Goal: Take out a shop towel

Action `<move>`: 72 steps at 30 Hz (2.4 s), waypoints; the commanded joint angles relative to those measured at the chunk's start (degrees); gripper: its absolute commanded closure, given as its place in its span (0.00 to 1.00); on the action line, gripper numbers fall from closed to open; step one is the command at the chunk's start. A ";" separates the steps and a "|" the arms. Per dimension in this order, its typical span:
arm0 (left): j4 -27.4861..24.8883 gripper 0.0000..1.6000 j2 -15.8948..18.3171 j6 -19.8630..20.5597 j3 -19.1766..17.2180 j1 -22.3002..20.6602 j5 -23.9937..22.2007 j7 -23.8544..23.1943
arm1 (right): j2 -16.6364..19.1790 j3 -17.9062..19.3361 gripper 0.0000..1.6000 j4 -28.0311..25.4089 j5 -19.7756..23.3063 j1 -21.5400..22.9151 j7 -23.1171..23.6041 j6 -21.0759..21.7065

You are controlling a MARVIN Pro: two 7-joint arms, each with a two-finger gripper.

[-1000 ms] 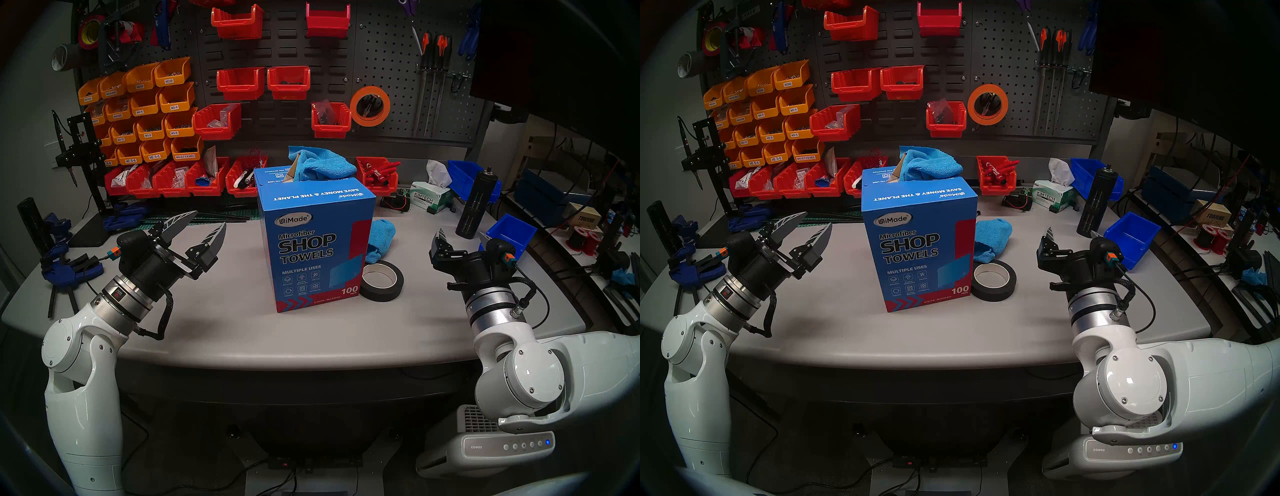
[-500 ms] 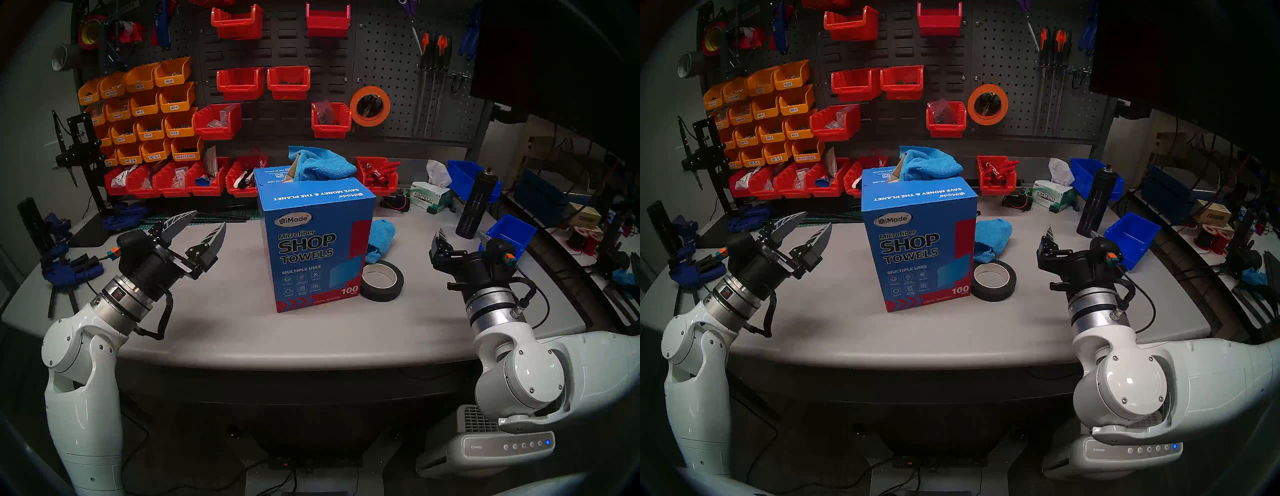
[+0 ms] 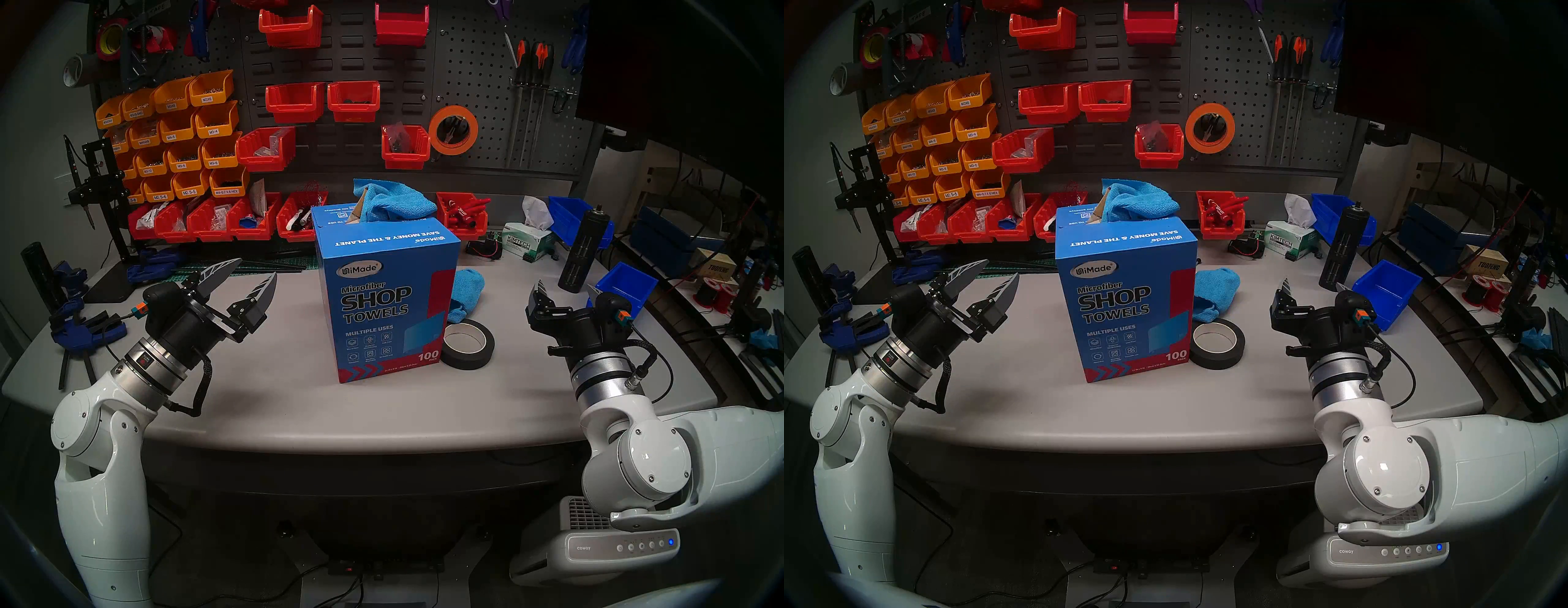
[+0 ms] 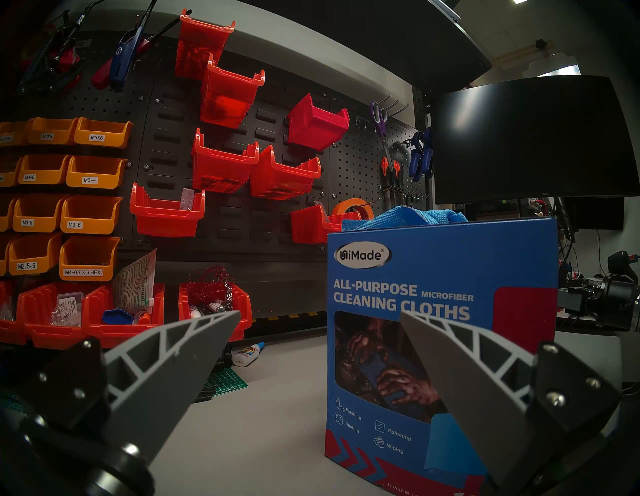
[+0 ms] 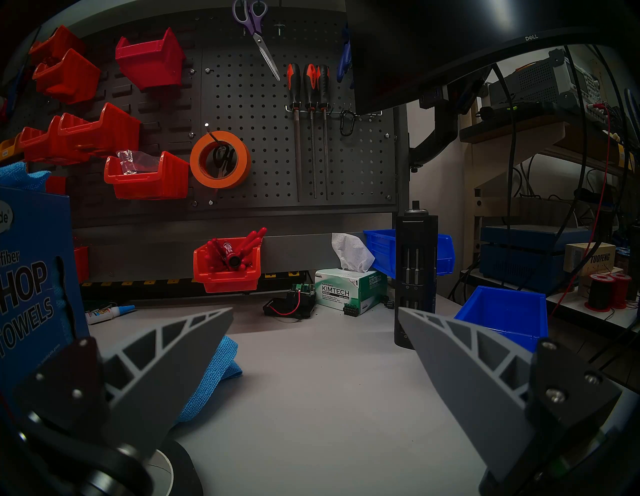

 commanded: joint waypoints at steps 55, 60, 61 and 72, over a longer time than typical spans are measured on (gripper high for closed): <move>-1.59 0.00 0.09 -0.21 -0.19 -0.97 -0.25 0.04 | 0.14 0.95 0.00 -0.52 -1.32 0.97 -0.20 -0.14; -1.59 0.00 0.08 -0.21 -0.20 -0.97 -0.25 0.04 | 0.14 0.95 0.00 -0.52 -1.32 0.97 -0.20 -0.14; -1.59 0.00 0.08 -0.21 -0.20 -0.97 -0.25 0.04 | 0.14 0.95 0.00 -0.52 -1.32 0.97 -0.20 -0.14; -1.59 0.00 0.07 -0.20 -0.20 -0.98 -0.24 0.03 | 0.14 0.95 0.00 -0.52 -1.32 0.97 -0.20 -0.14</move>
